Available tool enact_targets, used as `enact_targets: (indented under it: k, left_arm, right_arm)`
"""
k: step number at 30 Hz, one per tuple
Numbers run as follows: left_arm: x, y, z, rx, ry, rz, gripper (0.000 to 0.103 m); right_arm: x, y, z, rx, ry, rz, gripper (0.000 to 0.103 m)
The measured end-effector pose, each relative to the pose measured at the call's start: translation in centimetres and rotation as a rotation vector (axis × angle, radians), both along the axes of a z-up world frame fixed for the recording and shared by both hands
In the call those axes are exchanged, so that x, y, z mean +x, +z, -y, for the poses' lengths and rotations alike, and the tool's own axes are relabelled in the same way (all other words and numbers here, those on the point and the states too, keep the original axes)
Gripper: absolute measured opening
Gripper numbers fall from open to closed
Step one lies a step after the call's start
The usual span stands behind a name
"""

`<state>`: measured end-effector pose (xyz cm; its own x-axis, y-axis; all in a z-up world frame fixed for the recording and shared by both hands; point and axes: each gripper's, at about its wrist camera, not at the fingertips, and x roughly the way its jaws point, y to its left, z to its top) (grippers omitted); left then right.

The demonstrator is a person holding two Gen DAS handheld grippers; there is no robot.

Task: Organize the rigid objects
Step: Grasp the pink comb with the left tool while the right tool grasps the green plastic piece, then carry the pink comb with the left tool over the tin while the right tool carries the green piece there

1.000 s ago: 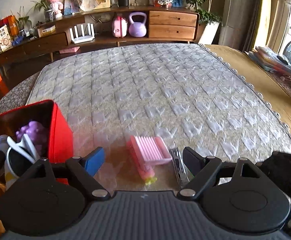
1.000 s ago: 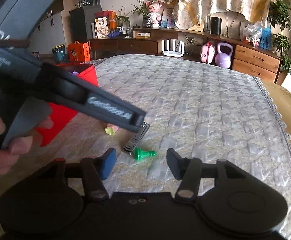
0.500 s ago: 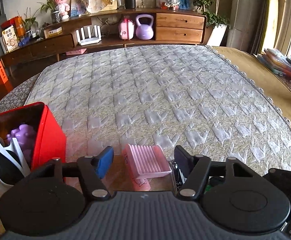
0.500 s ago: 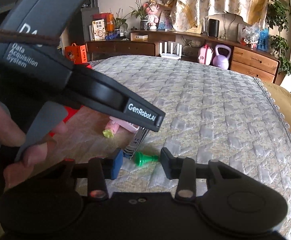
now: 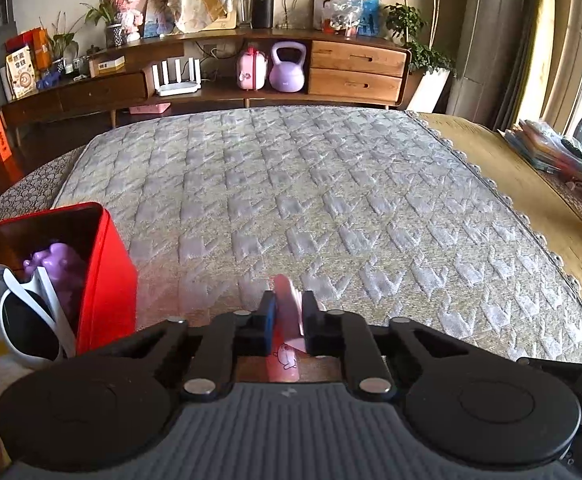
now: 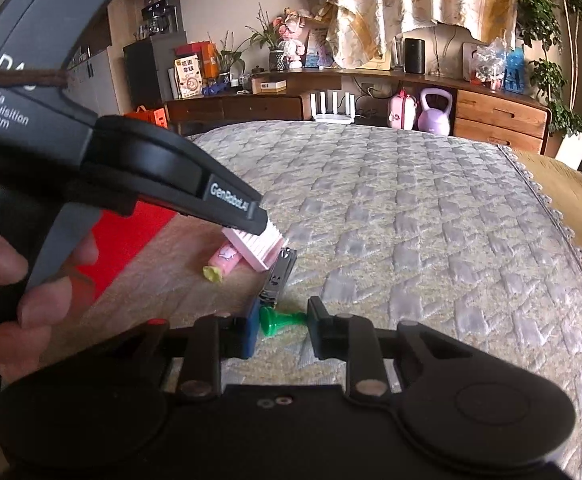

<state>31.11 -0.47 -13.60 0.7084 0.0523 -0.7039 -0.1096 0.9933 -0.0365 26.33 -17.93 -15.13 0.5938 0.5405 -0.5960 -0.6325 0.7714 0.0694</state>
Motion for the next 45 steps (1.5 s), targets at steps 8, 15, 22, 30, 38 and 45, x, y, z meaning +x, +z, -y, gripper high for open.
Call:
enact_targets:
  k: [8,15,22,30,38,45]
  left_arm:
    - [-0.4,0.6,1.8,0.000,-0.073,0.009,0.009]
    - [-0.1,0.0,1.8,-0.028,-0.085,-0.011,0.009]
    - [-0.1,0.6,1.8,-0.008,-0.077,-0.002,0.009]
    - [-2.3,2.7,0.8,-0.062,-0.068,0.008,0.009]
    - [-5.3,4.9,-1.3,-0.099,-0.041,0.031,0.009]
    - [-8.5,7.8,-4.4,-0.098,-0.022,0.075,0.009]
  right_arm:
    - [0.2,0.4,1.5,0.028,-0.029,-0.022,0.024]
    - [0.4,0.0,1.6,0.033,-0.041,-0.036,0.024]
    - [0.2,0.7,1.7,0.045,-0.070,-0.038,0.024]
    - [-1.1,3.0,2.7,0.053,-0.068,-0.010,0.024]
    - [-2.6,5.1,2.2,0.025,-0.054,0.026,0.024]
    - [-4.5,8.0,0.7,0.023,-0.007,0.065,0.024]
